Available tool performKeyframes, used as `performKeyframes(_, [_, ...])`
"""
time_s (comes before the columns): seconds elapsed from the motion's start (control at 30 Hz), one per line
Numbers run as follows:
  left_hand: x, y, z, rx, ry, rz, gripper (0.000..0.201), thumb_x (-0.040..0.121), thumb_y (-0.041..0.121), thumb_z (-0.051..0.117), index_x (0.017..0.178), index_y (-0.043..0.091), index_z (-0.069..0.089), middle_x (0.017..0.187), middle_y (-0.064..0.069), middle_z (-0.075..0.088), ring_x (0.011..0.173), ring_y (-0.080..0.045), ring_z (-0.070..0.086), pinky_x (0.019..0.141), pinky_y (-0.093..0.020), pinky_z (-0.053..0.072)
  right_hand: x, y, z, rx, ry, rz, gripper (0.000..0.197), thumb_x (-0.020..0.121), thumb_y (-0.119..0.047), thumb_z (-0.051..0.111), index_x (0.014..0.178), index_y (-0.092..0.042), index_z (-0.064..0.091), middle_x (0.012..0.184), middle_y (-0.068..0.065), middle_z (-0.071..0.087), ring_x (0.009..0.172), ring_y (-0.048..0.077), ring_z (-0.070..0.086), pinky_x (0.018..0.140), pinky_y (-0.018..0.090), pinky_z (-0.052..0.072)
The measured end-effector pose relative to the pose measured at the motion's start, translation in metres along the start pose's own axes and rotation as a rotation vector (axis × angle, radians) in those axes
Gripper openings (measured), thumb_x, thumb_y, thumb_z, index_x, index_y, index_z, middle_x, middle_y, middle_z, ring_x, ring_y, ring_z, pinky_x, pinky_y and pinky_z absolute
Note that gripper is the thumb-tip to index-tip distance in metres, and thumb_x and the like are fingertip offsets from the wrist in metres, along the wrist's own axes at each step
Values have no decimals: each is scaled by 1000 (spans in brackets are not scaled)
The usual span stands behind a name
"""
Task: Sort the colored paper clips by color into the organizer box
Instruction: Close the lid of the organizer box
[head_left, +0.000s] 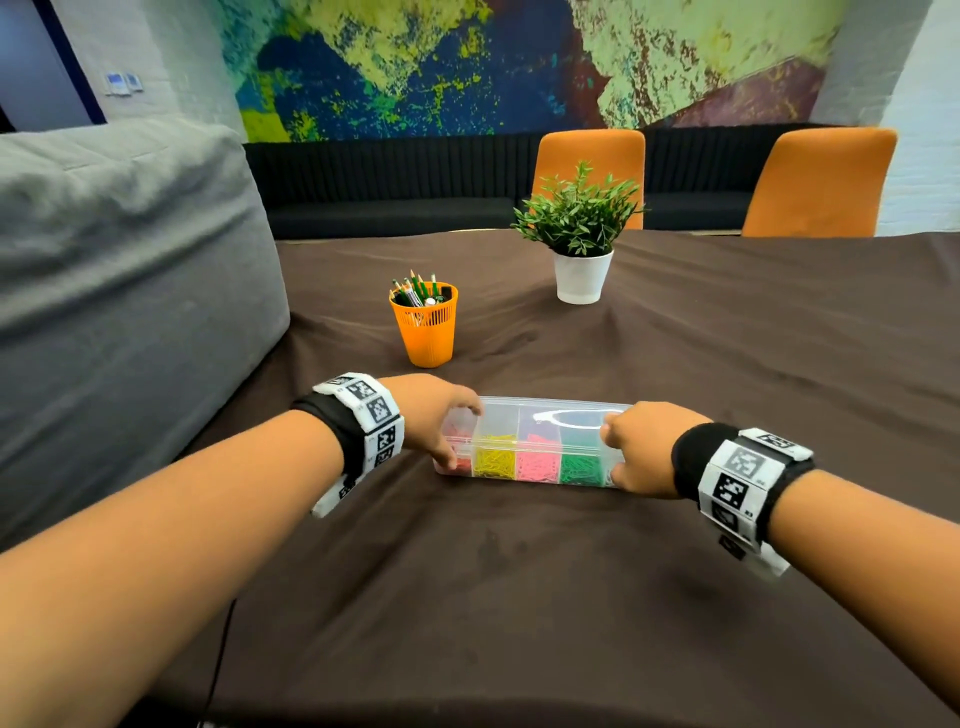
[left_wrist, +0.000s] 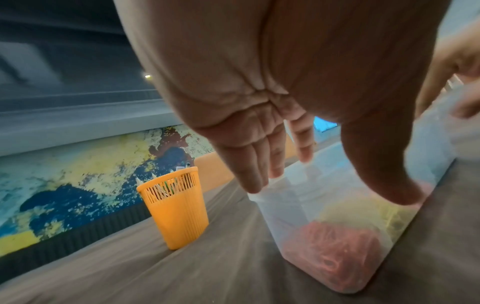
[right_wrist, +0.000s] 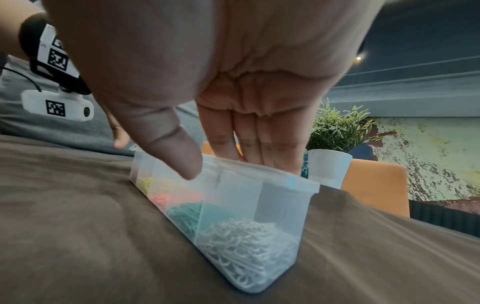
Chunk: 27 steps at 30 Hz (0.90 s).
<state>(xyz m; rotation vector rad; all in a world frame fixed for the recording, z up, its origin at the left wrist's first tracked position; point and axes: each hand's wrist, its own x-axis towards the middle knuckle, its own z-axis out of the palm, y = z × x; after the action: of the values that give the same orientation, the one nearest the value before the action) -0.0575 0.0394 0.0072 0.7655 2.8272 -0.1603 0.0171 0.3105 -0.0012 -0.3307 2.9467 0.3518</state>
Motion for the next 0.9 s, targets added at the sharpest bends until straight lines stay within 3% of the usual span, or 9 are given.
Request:
performKeyframes(0.07, [7, -1, 6, 42, -36, -22, 75, 80, 48, 76, 147, 40, 42, 144, 6, 54, 124, -21, 55, 104, -35, 44, 1, -1, 1, 2, -8, 3, 31, 83, -36, 53, 104, -17, 65, 97, 5, 63, 86, 26, 62, 76, 31, 54])
performKeyframes(0.13, [11, -2, 7, 72, -62, -8, 74, 82, 53, 72, 148, 38, 43, 149, 7, 49, 127, -20, 54, 106, -35, 42, 2, -1, 1, -3, -7, -1, 31, 83, -36, 52, 103, -16, 65, 96, 4, 63, 86, 26, 61, 75, 30, 53])
performKeyframes(0.23, [13, 0, 1, 90, -45, 11, 68, 77, 63, 72, 138, 36, 56, 151, 13, 46, 129, -16, 52, 103, -31, 43, 4, 2, 2, 1, -16, -7, 30, 82, -36, 53, 102, -17, 64, 95, 4, 63, 85, 26, 61, 75, 31, 53])
performKeyframes(0.33, [20, -1, -2, 30, 34, 21, 70, 63, 59, 85, 123, 31, 61, 146, 9, 48, 129, -16, 50, 103, -35, 45, 6, 2, 2, -4, -20, -9, 29, 82, -36, 54, 100, -17, 65, 93, 3, 62, 82, 25, 60, 74, 31, 52])
performKeyframes(0.47, [29, -9, 3, -113, -19, 3, 113, 59, 53, 90, 151, 22, 32, 144, 6, 52, 131, -17, 51, 107, -35, 43, 10, 4, 5, 1, -19, -22, 28, 80, -36, 52, 97, -17, 65, 91, 3, 63, 81, 25, 61, 72, 31, 53])
performKeyframes(0.6, [38, -4, -3, 159, -49, 62, 102, 61, 73, 76, 146, 26, 44, 128, 2, 56, 115, -22, 58, 93, -40, 52, 11, 10, 6, 8, -8, -64, 38, 75, -41, 45, 99, -19, 64, 94, 2, 64, 83, 26, 62, 75, 35, 55])
performKeyframes(0.7, [39, -8, 4, 196, -2, 109, 89, 61, 77, 68, 135, 31, 50, 118, 4, 55, 104, -21, 61, 84, -41, 55, 12, 12, 10, 13, 0, -78, 44, 73, -44, 41, 102, -21, 64, 97, 0, 64, 84, 26, 62, 77, 37, 55])
performKeyframes(0.8, [39, -14, 10, 103, 32, 112, 94, 61, 74, 72, 139, 31, 43, 126, 9, 52, 111, -17, 58, 92, -40, 52, 14, 18, 14, 41, 27, -85, 50, 76, -52, 44, 115, -26, 63, 113, -5, 63, 99, 23, 62, 86, 36, 53])
performKeyframes(0.9, [43, -20, 10, -31, -19, 60, 126, 43, 75, 81, 148, 32, 27, 137, 11, 42, 126, -14, 47, 104, -41, 45, 26, 34, 5, 210, 43, -73, 54, 69, -68, 63, 112, -35, 59, 122, -13, 52, 113, 14, 52, 95, 35, 47])
